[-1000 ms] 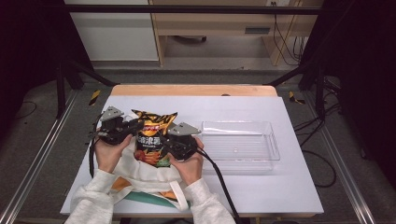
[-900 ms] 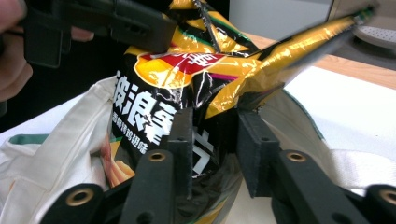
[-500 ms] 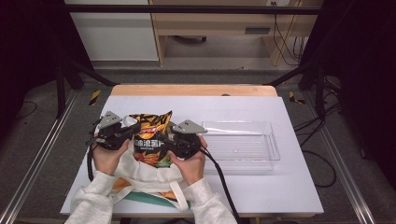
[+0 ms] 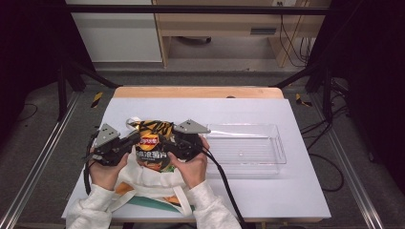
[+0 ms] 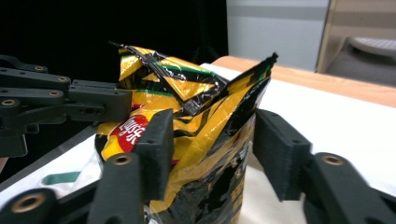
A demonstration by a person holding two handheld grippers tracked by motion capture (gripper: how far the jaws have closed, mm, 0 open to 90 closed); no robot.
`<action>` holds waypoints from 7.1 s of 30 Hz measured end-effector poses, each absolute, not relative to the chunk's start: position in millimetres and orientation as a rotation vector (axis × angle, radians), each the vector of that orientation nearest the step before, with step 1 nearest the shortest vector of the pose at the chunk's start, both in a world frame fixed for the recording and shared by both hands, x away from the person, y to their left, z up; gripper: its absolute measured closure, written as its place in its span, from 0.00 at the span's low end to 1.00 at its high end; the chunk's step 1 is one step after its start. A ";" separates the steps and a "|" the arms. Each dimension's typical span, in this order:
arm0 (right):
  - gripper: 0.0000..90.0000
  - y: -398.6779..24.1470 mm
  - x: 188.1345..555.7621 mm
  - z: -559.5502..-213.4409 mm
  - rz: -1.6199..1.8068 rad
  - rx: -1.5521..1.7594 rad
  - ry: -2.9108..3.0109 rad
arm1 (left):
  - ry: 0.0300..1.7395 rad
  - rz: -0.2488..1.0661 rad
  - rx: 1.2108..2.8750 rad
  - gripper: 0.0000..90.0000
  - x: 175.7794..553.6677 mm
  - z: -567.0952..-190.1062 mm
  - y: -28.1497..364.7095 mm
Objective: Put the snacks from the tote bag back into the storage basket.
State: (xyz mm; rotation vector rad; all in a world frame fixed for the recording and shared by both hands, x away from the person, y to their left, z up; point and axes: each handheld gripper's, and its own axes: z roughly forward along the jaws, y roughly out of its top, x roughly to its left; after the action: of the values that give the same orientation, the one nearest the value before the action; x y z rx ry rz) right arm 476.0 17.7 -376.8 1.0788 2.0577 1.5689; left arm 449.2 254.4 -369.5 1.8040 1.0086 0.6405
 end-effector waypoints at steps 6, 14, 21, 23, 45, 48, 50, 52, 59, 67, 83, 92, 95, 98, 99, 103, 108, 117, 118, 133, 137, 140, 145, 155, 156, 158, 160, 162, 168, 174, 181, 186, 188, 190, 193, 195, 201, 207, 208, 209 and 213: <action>0.75 22.0 476.1 -376.1 1.560 1.079 2.084 | 1.011 0.648 1.796 0.97 447.3 -370.1 256.4; 0.99 23.1 479.6 -377.1 1.509 1.068 2.093 | 1.003 0.695 1.746 0.57 458.2 -363.1 262.4; 1.00 23.8 478.6 -375.6 1.510 1.023 2.106 | 0.999 0.607 1.759 0.50 479.3 -371.5 266.3; 1.00 23.7 478.7 -375.7 1.509 1.020 2.106 | 0.992 0.577 1.757 0.59 480.6 -372.7 266.7; 0.99 20.0 478.0 -367.0 1.553 1.047 2.060 | 0.979 0.635 1.750 1.00 458.2 -356.2 261.4; 0.99 19.1 475.2 -358.3 1.573 1.013 2.047 | 0.968 0.638 1.726 1.00 452.1 -347.6 263.2; 0.99 18.8 473.4 -350.8 1.581 1.003 2.041 | 0.964 0.643 1.714 1.00 449.1 -343.5 263.4; 0.99 18.5 472.2 -345.6 1.587 0.992 2.033 | 0.956 0.655 1.705 1.00 445.8 -339.3 262.9; 1.00 14.7 469.8 -331.2 1.612 0.960 2.016 | 0.936 0.687 1.684 1.00 436.4 -327.4 259.4; 1.00 10.9 467.5 -317.9 1.645 0.936 2.002 | 0.927 0.721 1.665 1.00 426.8 -314.7 255.2; 1.00 0.2 464.6 -291.5 1.650 0.908 1.971 | 0.891 0.736 1.641 1.00 423.6 -289.6 244.4; 1.00 -11.6 462.0 -275.4 1.629 0.893 1.935 | 0.868 0.730 1.626 1.00 427.5 -276.7 231.9; 1.00 -16.5 461.6 -271.9 1.621 0.895 1.926 | 0.860 0.730 1.630 1.00 429.4 -273.2 226.9; 1.00 -21.8 461.0 -268.3 1.616 0.900 1.914 | 0.851 0.727 1.626 1.00 431.4 -269.5 220.8; 1.00 -24.1 460.9 -266.9 1.614 0.901 1.908 | 0.848 0.727 1.625 1.00 431.9 -268.8 219.4; 1.00 -31.0 460.3 -262.4 1.604 0.901 1.893 | 0.837 0.721 1.620 1.00 434.2 -265.8 211.6; 1.00 -41.4 459.0 -257.5 1.593 0.914 1.874 | 0.820 0.714 1.620 1.00 437.8 -261.3 200.9; 1.00 -61.9 457.0 -250.3 1.572 0.927 1.833 | 0.787 0.712 1.615 1.00 444.3 -253.8 179.6; 1.00 -64.2 456.7 -249.5 1.572 0.930 1.828 | 0.783 0.711 1.617 1.00 444.7 -252.9 177.2; 1.00 -98.0 454.8 -243.8 1.542 0.958 1.776 | 0.758 0.670 1.622 1.00 453.6 -247.2 141.5; 1.00 -108.5 454.7 -243.0 1.530 0.972 1.762 | 0.749 0.659 1.624 1.00 457.3 -246.8 130.0; 1.00 -117.2 455.6 -243.8 1.527 0.983 1.751 | 0.741 0.654 1.629 1.00 459.8 -247.2 120.9; 1.00 -131.4 457.0 -246.9 1.519 1.002 1.735 | 0.732 0.642 1.637 1.00 464.6 -249.5 106.2; 1.00 -156.8 461.8 -255.1 1.504 1.043 1.709 | 0.714 0.618 1.664 1.00 474.3 -256.6 80.8; 1.00 -158.7 462.1 -255.9 1.502 1.044 1.708 | 0.712 0.615 1.667 1.00 475.5 -257.7 77.7; 1.00 -164.1 463.3 -258.3 1.499 1.050 1.706 | 0.710 0.611 1.673 1.00 477.4 -259.4 72.9; 1.00 -169.4 464.7 -260.7 1.497 1.059 1.703 | 0.710 0.603 1.676 1.00 479.0 -261.4 67.9; 1.00 -172.4 465.7 -262.5 1.498 1.066 1.700 | 0.707 0.601 1.683 1.00 480.2 -263.0 64.5; 1.00 -181.0 468.8 -270.8 1.489 1.084 1.699 | 0.707 0.588 1.696 1.00 485.6 -270.0 56.1; 1.00 -188.1 472.2 -278.7 1.473 1.102 1.706 | 0.708 0.573 1.714 1.00 490.8 -278.6 48.3; 1.00 -194.6 476.0 -291.7 1.456 1.127 1.716 | 0.716 0.563 1.743 1.00 495.3 -290.4 40.9; 1.00 -196.7 480.6 -302.4 1.443 1.151 1.732 | 0.724 0.554 1.763 1.00 499.2 -299.8 38.5; 1.00 -196.8 482.0 -306.2 1.436 1.156 1.738 | 0.727 0.550 1.769 1.00 501.1 -303.9 38.1; 1.00 -196.6 483.1 -308.6 1.428 1.160 1.742 | 0.731 0.547 1.770 1.00 502.2 -306.2 38.0; 1.00 -196.3 484.9 -312.9 1.425 1.167 1.748 | 0.738 0.540 1.778 1.00 504.3 -311.9 38.1; 1.00 -195.8 486.6 -316.8 1.416 1.174 1.758 | 0.746 0.537 1.783 1.00 505.6 -315.8 38.2; 0.99 -192.6 493.2 -328.5 1.402 1.194 1.784 | 0.773 0.523 1.797 1.00 510.6 -327.7 40.6; 0.99 -189.0 499.0 -339.4 1.374 1.220 1.809 | 0.791 0.519 1.810 1.00 513.8 -339.5 41.1; 0.99 -188.4 499.6 -340.7 1.366 1.222 1.809 | 0.792 0.518 1.809 1.00 513.8 -340.5 41.1; 0.99 -188.3 500.3 -341.4 1.361 1.221 1.812 | 0.792 0.521 1.807 1.00 513.6 -340.8 40.7; 0.99 -188.6 500.8 -342.5 1.359 1.225 1.806 | 0.793 0.524 1.809 1.00 513.9 -340.6 39.1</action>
State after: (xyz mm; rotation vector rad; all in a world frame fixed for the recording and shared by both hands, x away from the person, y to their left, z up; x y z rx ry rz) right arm 500.8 -188.6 -342.5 1.2250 1.8064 1.3587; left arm 513.9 39.1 -340.6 1.8095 0.7928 0.5243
